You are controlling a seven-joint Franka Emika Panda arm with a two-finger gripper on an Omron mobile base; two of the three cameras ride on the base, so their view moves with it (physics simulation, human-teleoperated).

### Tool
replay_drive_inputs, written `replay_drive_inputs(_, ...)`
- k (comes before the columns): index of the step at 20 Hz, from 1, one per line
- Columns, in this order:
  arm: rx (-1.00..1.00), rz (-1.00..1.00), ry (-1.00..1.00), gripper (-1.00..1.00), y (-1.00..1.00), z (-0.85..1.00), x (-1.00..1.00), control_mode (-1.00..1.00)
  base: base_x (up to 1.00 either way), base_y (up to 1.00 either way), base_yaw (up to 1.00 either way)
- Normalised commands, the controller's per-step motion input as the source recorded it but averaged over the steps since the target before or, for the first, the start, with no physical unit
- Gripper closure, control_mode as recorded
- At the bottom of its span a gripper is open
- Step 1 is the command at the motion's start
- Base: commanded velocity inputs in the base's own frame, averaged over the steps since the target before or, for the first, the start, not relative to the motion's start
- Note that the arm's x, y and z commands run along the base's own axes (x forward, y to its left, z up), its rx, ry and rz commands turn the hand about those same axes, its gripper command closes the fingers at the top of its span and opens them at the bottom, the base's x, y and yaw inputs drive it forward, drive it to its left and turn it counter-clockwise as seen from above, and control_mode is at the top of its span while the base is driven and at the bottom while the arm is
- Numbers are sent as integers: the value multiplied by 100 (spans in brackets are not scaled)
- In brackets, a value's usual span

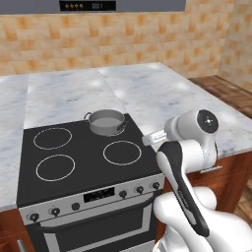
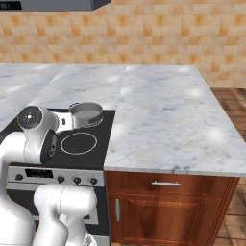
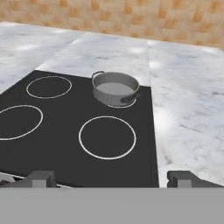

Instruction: Move the pot and pan from the stove into the sink.

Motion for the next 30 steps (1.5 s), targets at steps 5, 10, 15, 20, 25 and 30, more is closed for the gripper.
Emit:
replay_drive_inputs(5,5,-4,9,-100,0,0,51,-100,0,0,0)
replay_drive_inputs(10,13,-3,13,-100,0,2,31,-100,0,0,0)
replay_drive_inputs(15,10,-6,16,-100,4,0,32,-100,0,0,0)
replay_drive_inputs(20,15,-4,15,-100,1,0,22,-100,0,0,0)
replay_drive_inputs(25,16,-1,10,-100,4,0,8,-100,0,0,0)
replay_drive_inputs(30,0,-2,1,-100,18,-1,10,-100,0,0,0)
